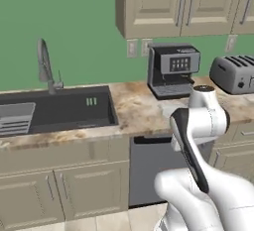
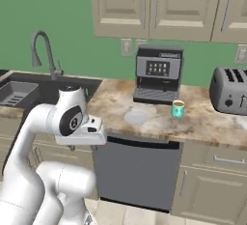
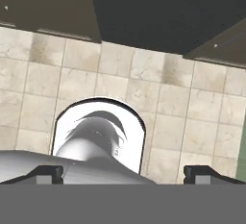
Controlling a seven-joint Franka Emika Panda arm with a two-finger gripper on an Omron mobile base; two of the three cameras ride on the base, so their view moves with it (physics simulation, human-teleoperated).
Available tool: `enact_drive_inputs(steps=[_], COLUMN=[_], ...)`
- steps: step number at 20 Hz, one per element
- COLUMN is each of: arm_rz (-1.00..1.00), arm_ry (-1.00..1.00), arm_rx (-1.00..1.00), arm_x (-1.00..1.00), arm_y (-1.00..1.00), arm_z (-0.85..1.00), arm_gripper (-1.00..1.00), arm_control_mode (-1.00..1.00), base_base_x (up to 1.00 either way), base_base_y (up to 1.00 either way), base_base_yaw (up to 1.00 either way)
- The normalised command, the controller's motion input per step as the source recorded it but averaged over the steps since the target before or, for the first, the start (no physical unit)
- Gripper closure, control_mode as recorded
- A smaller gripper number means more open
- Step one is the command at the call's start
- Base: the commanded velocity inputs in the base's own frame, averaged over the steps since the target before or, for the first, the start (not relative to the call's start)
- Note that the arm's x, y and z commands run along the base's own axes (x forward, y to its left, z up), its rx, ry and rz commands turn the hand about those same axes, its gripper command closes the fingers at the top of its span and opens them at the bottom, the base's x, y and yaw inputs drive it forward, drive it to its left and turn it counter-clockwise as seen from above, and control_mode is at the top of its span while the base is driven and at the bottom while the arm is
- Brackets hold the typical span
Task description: Take a sugar cube from the saucer and place it inside the coffee. Then, grab milk from the fridge and place it next to the coffee on the counter to sweeten the coffee.
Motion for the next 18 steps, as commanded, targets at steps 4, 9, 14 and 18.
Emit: enact_drive_inputs(steps=[4, 9, 14, 18], arm_rz=[0.0, 0.0, 0.0, 0.0], arm_ry=[0.0, 0.0, 0.0, 0.0], arm_rx=[0.0, 0.0, 0.0, 0.0], arm_x=[0.0, 0.0, 0.0, 0.0], arm_y=[0.0, 0.0, 0.0, 0.0], arm_z=[0.0, 0.0, 0.0, 0.0], arm_gripper=[-1.0, -1.0, -1.0, -1.0], arm_control_mode=[1.0, 1.0, 1.0, 1.0], base_base_x=[-0.97, -0.72, -0.43, -0.28], base_base_y=[0.91, 0.39, 0.07, 0.34], base_base_yaw=[0.0, 0.02, -0.74, -0.84])
